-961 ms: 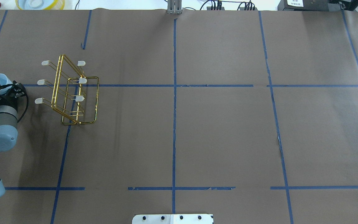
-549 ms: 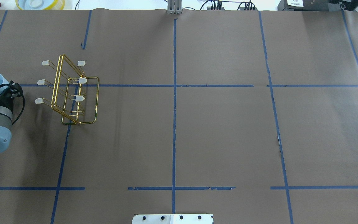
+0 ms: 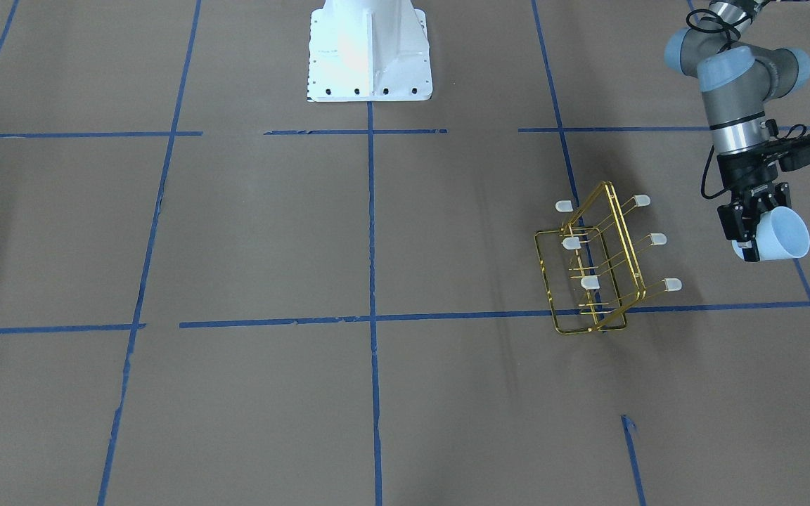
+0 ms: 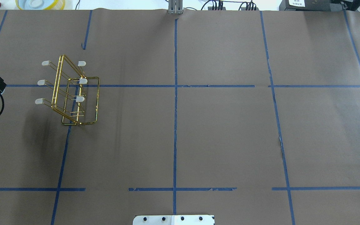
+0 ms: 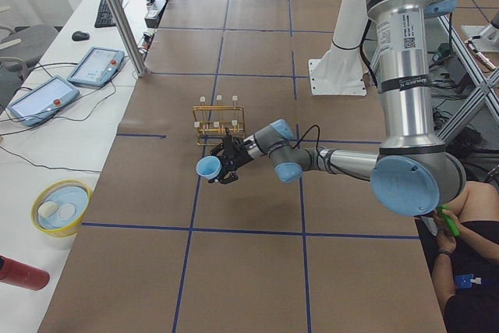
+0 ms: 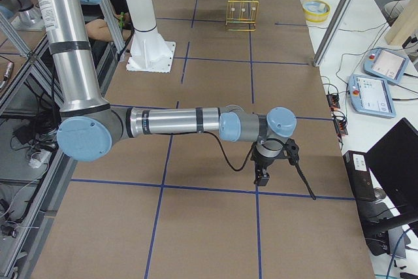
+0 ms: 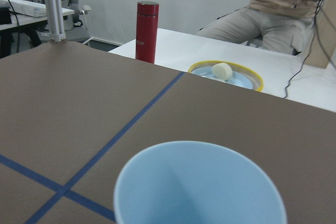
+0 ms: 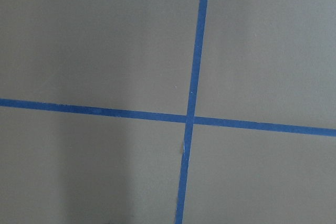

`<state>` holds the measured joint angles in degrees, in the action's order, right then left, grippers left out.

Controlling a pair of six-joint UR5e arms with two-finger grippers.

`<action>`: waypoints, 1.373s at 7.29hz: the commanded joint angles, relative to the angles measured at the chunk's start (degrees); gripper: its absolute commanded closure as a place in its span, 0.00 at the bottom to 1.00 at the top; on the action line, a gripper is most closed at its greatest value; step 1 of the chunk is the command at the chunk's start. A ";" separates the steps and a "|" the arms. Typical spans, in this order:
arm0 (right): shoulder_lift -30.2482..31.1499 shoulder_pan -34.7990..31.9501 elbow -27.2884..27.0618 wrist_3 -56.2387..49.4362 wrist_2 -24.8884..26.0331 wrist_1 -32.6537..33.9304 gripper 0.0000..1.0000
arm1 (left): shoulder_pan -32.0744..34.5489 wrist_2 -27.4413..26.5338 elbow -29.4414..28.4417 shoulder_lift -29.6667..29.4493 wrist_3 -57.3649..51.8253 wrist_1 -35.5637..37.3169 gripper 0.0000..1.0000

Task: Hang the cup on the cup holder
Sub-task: 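Carry the cup with the left gripper toward the gold rack's pegs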

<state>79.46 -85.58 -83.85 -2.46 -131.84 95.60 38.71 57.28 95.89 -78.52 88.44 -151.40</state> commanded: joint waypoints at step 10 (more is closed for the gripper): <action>0.00 -0.03 0.00 0.00 0.00 -0.06 0.00 | 2.24 13.18 3.16 0.56 76.26 -35.78 1.00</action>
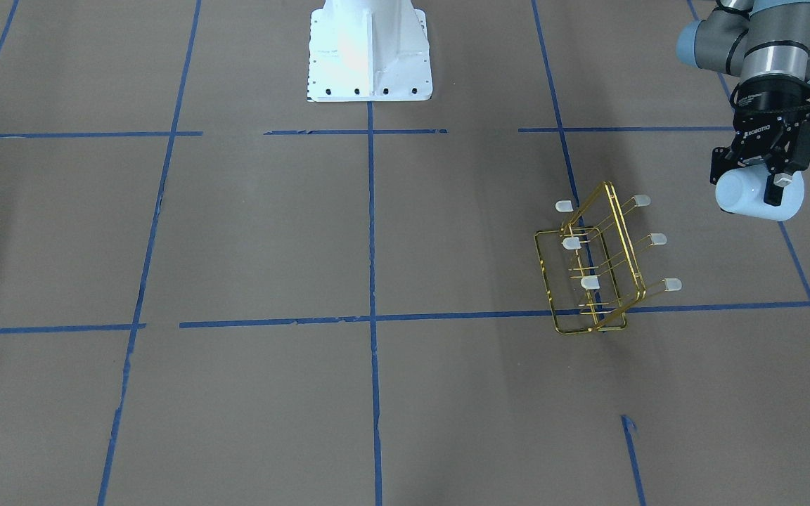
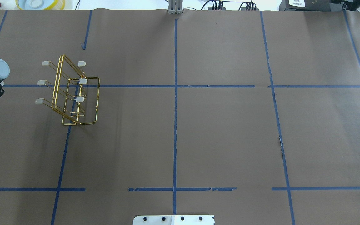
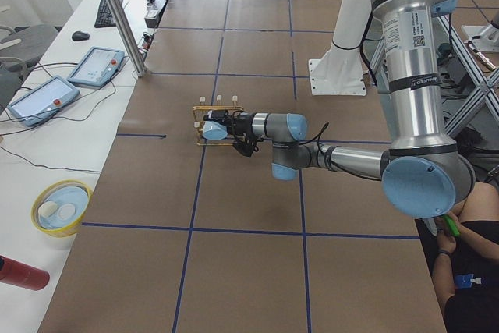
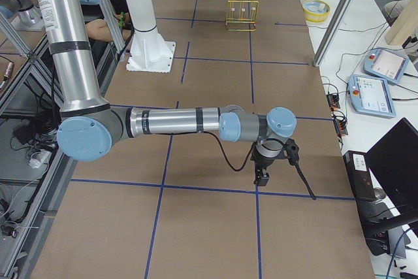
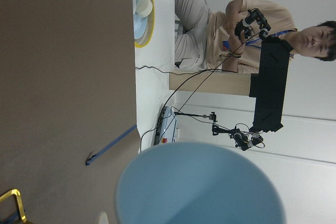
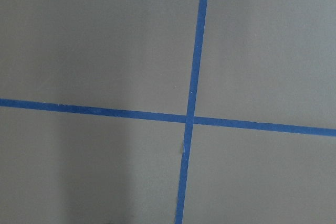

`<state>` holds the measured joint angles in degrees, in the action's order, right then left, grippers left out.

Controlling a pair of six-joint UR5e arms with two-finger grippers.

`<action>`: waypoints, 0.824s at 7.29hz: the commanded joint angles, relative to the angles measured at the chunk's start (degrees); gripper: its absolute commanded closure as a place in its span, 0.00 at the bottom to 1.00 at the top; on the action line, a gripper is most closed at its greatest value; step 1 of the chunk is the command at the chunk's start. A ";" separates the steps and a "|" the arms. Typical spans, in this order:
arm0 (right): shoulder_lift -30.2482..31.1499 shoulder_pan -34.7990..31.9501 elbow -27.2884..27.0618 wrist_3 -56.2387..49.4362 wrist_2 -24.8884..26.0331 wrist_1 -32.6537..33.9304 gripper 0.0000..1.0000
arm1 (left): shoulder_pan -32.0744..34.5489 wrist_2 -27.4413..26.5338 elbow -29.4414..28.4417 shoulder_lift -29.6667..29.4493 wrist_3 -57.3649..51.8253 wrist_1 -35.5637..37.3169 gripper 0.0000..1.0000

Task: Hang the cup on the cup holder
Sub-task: 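Carry the cup with the left gripper toward the gold rack's pegs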

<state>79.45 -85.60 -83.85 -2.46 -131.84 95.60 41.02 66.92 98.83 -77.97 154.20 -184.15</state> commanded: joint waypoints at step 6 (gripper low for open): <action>0.00 0.00 0.00 0.00 0.00 0.02 0.00 | -1.02 -3.35 1.11 0.09 46.66 -11.83 1.00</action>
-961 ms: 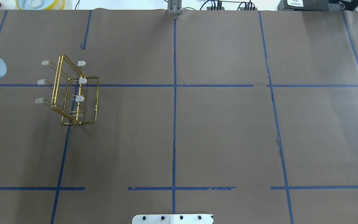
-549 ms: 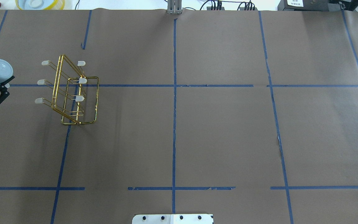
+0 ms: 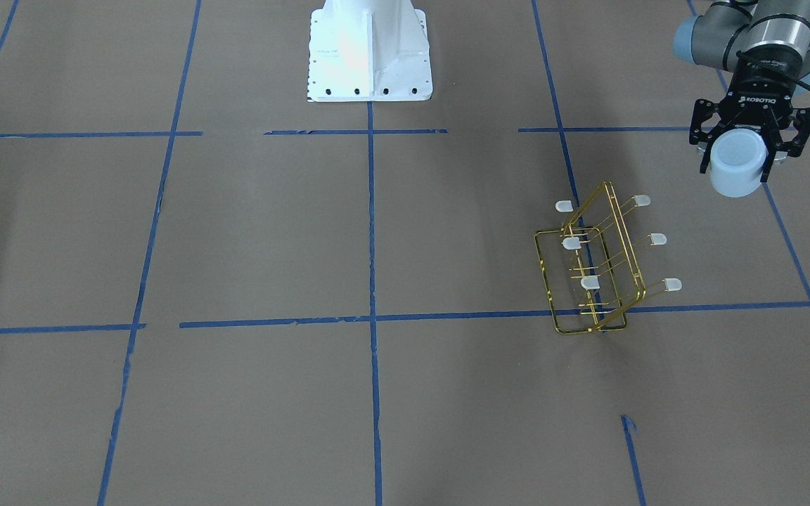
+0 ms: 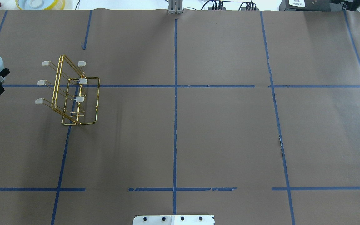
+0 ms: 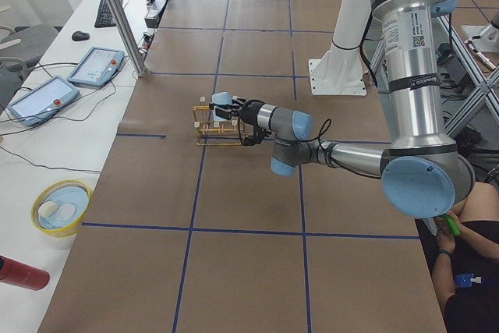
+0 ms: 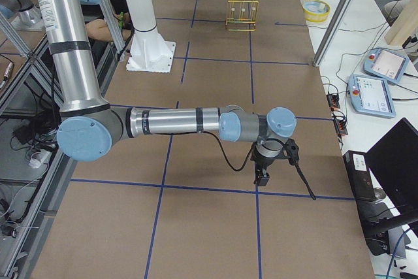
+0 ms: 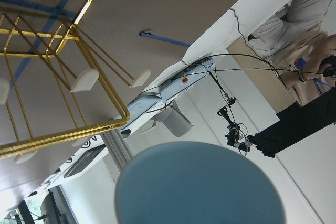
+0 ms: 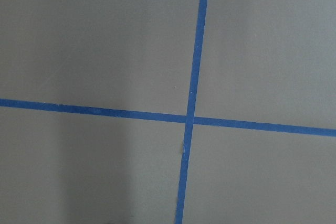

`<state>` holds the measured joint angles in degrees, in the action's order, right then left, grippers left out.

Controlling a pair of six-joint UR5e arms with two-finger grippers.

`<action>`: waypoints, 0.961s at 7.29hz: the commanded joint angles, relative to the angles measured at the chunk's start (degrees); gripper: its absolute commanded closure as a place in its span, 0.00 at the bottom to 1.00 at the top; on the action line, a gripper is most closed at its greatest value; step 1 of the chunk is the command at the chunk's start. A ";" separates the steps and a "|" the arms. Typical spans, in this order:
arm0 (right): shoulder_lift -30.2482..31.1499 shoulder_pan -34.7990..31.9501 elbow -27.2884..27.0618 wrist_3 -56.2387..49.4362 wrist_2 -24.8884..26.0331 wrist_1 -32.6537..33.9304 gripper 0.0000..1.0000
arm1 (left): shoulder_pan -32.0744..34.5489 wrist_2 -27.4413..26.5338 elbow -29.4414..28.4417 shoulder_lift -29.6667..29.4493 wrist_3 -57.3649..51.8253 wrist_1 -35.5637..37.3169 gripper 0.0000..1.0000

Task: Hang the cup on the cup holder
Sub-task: 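Carry the cup with the left gripper toward the gold rack's pegs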

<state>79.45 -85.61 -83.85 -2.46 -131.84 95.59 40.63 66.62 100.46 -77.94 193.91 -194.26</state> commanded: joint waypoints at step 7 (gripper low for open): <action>0.00 0.00 0.00 0.00 0.00 0.03 0.00 | -21.53 -36.18 -9.75 -7.56 18.87 -8.49 1.00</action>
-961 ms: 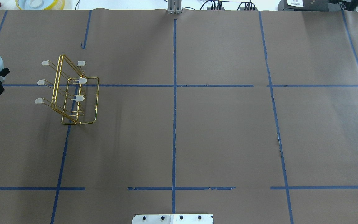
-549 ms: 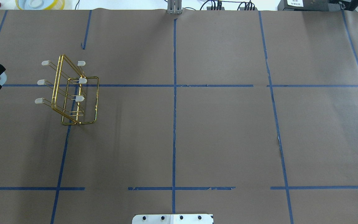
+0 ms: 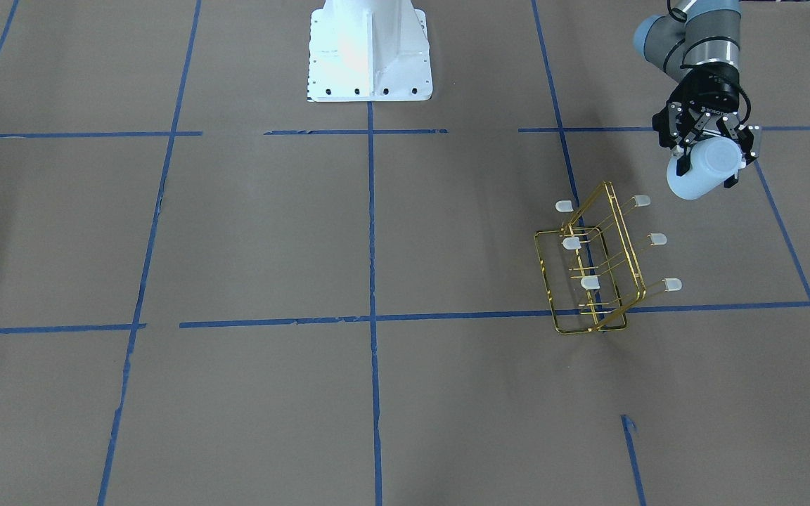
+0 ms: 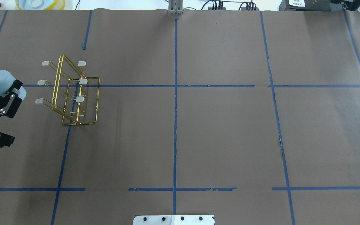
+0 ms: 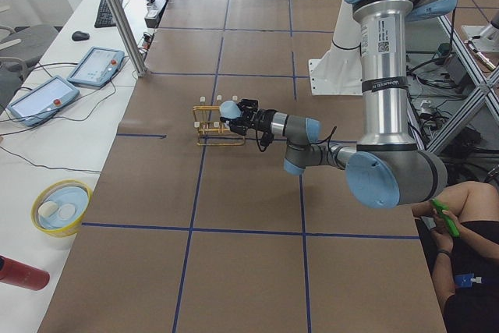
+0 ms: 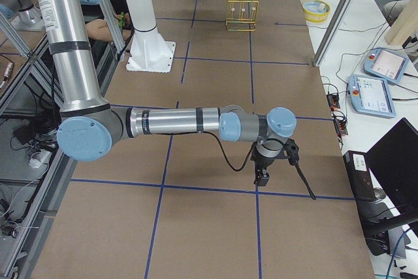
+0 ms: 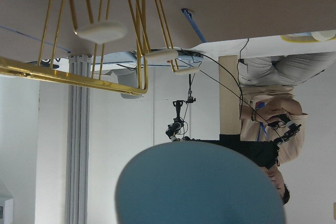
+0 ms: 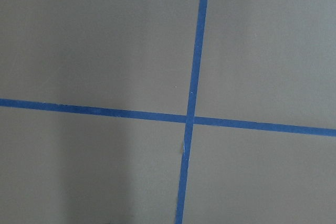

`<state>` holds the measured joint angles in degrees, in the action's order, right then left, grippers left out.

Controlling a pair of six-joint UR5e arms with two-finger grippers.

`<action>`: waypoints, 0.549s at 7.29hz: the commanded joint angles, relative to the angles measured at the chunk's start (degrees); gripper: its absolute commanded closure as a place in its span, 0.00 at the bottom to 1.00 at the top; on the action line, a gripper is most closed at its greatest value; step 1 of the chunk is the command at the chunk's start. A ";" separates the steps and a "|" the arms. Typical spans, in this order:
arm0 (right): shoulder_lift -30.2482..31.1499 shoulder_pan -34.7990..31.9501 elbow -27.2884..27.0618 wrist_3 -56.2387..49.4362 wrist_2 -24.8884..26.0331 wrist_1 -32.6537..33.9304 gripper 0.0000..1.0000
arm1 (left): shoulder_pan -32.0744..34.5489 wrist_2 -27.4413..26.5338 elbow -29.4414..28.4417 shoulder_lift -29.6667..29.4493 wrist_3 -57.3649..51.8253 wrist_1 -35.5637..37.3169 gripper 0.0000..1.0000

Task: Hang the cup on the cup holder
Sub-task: 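Carry the cup with the left gripper toward the gold rack's pegs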

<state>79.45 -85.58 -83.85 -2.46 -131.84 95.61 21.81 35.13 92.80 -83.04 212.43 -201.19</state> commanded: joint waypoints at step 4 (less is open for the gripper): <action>0.00 -0.03 0.00 0.00 0.00 -0.08 0.00 | -3.17 -6.65 -2.54 -5.46 0.44 -1.66 1.00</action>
<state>79.45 -85.58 -83.85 -2.46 -131.84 95.57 18.75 28.64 90.54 -87.58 212.86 -203.05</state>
